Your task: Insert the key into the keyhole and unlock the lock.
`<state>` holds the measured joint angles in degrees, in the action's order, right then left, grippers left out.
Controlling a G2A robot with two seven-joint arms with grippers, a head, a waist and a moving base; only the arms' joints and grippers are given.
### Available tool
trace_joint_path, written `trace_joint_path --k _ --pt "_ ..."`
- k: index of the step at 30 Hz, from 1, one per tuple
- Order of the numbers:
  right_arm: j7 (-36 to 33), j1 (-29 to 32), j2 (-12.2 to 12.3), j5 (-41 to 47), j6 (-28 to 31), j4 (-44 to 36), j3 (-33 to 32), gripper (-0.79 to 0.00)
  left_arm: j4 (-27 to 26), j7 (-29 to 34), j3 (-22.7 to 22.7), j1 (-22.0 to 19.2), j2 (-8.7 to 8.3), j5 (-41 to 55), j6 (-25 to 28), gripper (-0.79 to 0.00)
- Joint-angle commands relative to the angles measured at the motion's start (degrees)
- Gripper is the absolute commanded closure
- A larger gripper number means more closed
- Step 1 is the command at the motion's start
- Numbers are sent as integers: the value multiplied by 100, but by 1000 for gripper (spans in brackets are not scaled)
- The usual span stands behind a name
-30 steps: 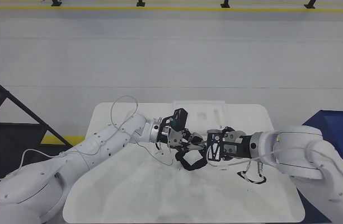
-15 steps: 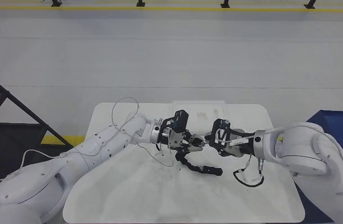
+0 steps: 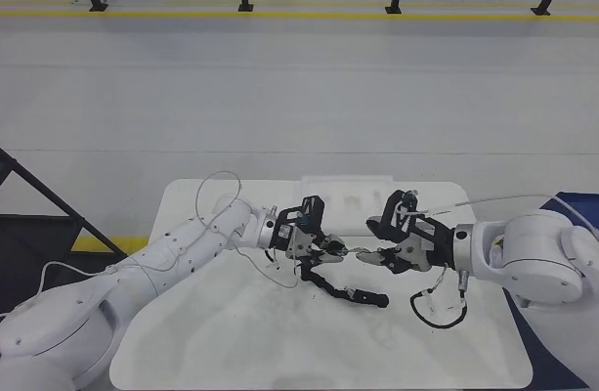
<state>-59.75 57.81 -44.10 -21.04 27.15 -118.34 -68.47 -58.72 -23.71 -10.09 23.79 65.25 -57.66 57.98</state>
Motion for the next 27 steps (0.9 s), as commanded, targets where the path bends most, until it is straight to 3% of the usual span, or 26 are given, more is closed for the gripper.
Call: trace_joint_path --k 1,17,18,20,21,27 --pt "1 66 16 52 -16 12 -88 -785 163 36 -51 67 37 -62 -36 0" --pt "229 453 65 234 76 109 -341 -785 1046 226 -91 553 532 -1049 -663 -22" --pt "240 459 64 238 81 122 -328 -785 1110 172 -90 575 572 -1089 -648 -99" --pt "267 468 59 245 92 154 -298 -785 1247 155 -77 577 654 -1245 -669 -391" --pt "282 470 56 251 91 174 -282 -785 1303 136 -69 585 696 -1298 -647 -767" --pt "443 425 24 245 150 471 -147 -785 1614 -122 -130 571 903 -1442 -531 -785"
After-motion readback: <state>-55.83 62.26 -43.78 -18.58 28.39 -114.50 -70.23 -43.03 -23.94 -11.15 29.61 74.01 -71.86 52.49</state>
